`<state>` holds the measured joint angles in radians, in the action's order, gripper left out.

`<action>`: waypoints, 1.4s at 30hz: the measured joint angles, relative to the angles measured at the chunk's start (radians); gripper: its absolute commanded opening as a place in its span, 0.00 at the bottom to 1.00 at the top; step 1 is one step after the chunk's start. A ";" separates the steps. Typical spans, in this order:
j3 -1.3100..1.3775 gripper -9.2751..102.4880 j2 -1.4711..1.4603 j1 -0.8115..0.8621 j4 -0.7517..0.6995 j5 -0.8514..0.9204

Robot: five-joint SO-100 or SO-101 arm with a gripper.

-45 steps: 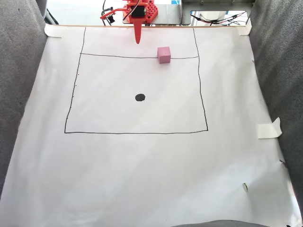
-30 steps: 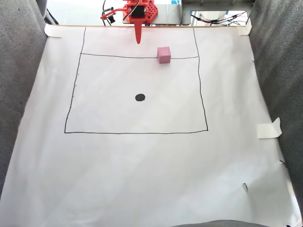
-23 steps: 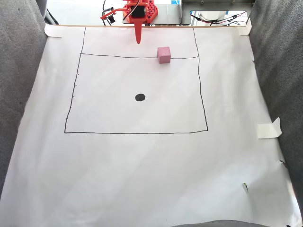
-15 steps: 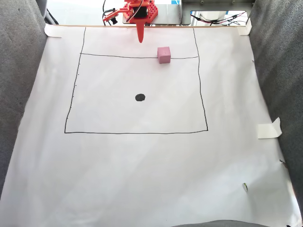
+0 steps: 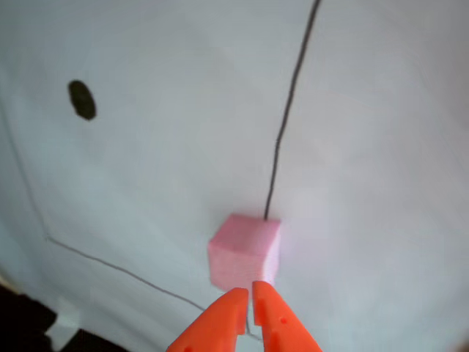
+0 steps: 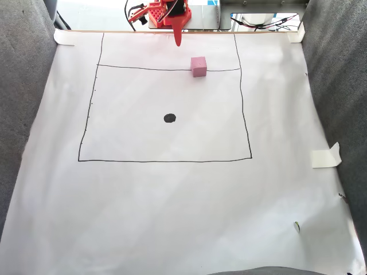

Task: Grasp the colored block, Place it on the black dot, and then return the arm to the default position.

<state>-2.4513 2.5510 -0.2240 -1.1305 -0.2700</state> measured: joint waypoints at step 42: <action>0.660 0.41 -0.954 -0.252 -0.319 0.005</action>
<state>-1.7917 1.5969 -0.4755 -1.4496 -0.2654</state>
